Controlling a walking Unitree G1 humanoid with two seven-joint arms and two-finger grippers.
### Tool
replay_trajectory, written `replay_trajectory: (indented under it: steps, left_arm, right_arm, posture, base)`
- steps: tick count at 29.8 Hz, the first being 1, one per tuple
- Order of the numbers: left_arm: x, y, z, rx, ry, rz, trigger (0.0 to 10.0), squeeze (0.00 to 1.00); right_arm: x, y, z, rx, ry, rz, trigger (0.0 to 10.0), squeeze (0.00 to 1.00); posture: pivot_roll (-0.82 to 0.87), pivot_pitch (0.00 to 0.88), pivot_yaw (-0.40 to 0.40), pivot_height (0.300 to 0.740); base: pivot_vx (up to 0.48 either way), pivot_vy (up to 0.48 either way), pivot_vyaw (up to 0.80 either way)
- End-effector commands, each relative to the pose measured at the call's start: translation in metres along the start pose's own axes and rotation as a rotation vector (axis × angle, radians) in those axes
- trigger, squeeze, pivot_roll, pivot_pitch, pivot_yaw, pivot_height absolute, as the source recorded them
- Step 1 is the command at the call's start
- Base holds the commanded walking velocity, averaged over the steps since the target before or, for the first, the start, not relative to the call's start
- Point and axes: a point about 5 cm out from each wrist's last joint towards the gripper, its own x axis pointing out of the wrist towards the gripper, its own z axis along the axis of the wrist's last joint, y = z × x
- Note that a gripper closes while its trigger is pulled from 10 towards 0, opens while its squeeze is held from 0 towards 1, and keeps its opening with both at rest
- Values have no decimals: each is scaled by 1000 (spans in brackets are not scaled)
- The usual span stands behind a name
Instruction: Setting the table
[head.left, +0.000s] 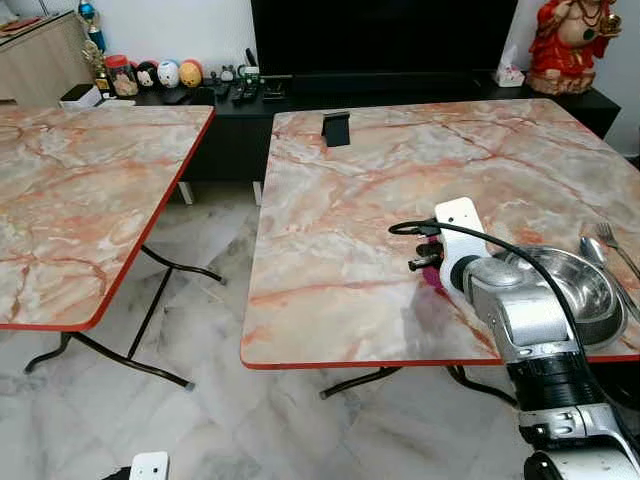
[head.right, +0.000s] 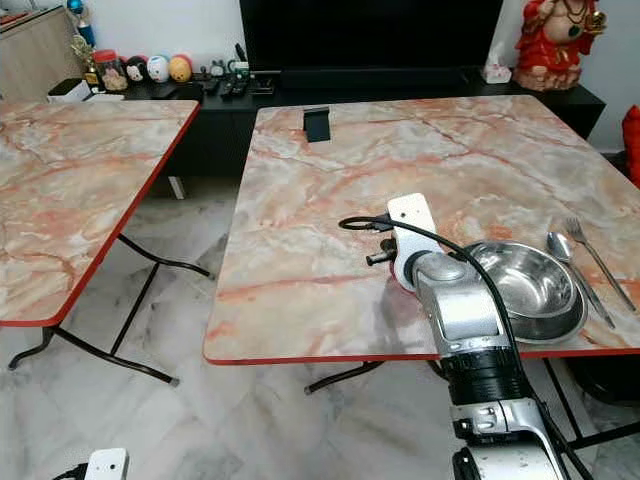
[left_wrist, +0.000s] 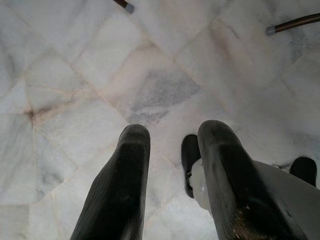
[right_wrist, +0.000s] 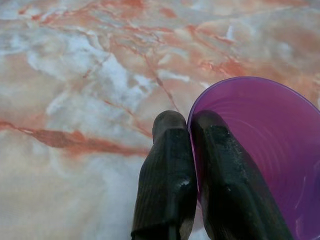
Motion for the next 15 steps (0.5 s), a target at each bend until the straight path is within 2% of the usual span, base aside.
replay_trajectory:
  steps: [1,15]
  left_arm:
    - [-2,4,-6,-4,32,5,10000,0]
    - [-1,2,-6,-2,30,1,10000,0]
  right_arm:
    - [-2,-1,3,-2,-11,-8,10000,0]
    - [-2,-5,-1,-19,-3,-39,10000,0]
  posture:
    - [-119,0,57,740]
    - [-114,0,56,740]
  base:
    - [0,0,0]
    - [0,0,0]
